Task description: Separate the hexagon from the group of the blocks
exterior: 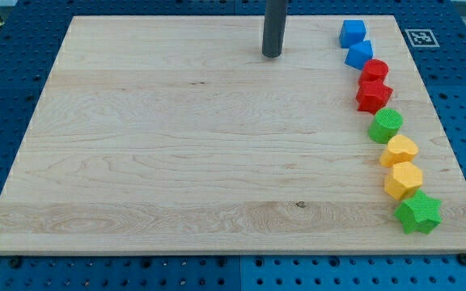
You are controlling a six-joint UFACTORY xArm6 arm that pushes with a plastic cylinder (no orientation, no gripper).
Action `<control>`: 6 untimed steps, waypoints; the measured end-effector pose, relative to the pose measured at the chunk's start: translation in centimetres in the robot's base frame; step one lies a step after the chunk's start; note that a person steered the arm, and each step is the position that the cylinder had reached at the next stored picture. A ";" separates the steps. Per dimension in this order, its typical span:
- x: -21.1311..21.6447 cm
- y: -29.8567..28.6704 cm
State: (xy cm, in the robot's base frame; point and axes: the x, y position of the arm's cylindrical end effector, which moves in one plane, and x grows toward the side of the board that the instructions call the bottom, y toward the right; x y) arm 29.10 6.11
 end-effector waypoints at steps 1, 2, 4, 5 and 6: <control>-0.2 0.0; -2.6 -1.2; -4.3 -4.6; -4.3 -4.6; -4.3 -4.3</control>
State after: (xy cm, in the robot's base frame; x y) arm 24.81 1.76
